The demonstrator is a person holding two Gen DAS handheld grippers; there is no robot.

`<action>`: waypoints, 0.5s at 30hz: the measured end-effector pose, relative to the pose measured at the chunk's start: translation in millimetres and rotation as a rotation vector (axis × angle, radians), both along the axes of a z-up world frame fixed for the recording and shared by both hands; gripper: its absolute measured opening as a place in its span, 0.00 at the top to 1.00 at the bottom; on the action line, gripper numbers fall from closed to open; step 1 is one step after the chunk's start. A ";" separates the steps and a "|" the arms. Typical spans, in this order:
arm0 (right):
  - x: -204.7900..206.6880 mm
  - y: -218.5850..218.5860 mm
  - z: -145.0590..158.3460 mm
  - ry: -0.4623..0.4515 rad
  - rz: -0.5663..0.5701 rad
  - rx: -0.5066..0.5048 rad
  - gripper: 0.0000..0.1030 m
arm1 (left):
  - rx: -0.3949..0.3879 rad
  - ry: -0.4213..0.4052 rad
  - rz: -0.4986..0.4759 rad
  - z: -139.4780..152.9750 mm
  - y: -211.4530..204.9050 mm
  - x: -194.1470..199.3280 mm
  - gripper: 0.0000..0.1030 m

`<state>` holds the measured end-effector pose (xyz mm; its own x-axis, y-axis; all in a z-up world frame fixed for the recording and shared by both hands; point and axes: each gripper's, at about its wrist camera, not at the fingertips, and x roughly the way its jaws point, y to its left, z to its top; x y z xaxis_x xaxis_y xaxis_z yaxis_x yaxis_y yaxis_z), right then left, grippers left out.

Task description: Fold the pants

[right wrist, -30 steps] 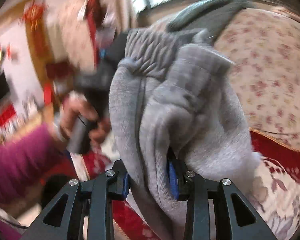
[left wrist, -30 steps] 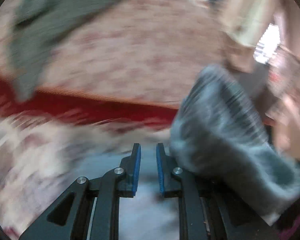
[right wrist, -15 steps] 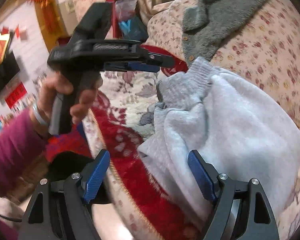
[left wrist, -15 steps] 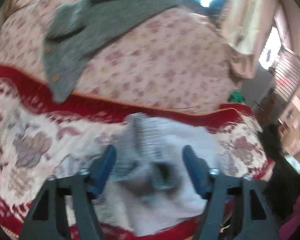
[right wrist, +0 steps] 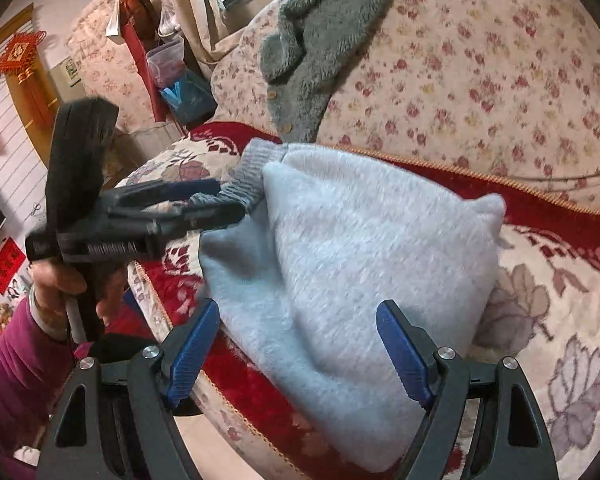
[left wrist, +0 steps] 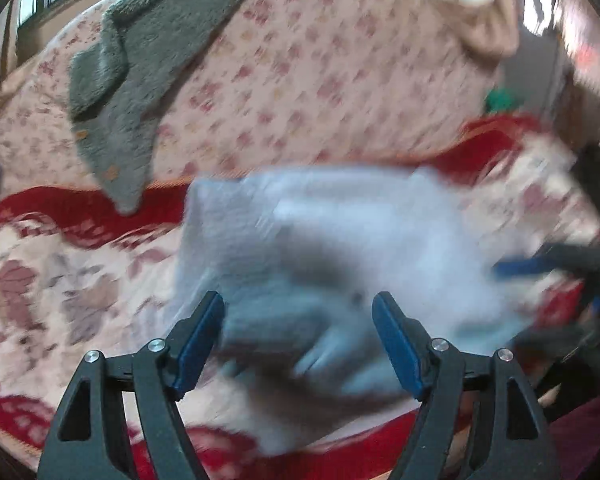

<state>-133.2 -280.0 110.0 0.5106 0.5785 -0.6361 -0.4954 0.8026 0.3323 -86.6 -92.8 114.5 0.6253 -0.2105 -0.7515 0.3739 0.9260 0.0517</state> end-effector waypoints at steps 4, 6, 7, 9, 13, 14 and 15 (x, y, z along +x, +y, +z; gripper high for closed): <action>6.4 5.3 -8.8 0.022 0.007 -0.008 0.17 | -0.116 0.125 0.070 -35.9 31.7 4.8 0.25; 8.0 8.0 -8.5 0.015 0.012 -0.011 0.17 | -0.225 0.154 0.089 -36.7 46.5 5.0 0.25; 9.5 8.8 -7.4 0.011 0.010 -0.016 0.17 | -0.271 0.159 0.093 -35.6 51.6 2.9 0.25; 10.5 9.1 -3.3 -0.004 0.007 -0.023 0.17 | -0.270 0.148 0.100 -30.9 50.8 -0.1 0.25; 13.7 4.3 5.1 -0.033 -0.027 -0.020 0.17 | -0.246 0.078 0.108 -8.9 41.3 -16.2 0.26; 15.5 3.0 6.3 -0.036 -0.041 -0.021 0.17 | -0.253 0.060 0.108 -3.3 39.8 -19.6 0.26; 17.4 2.3 6.7 -0.034 -0.052 -0.024 0.17 | -0.261 0.040 0.109 3.9 37.6 -22.1 0.26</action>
<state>-115.9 -277.7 116.7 0.5612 0.5351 -0.6314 -0.4634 0.8352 0.2960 -108.7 -55.1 118.3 0.6258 -0.3327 -0.7055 0.2679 0.9411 -0.2062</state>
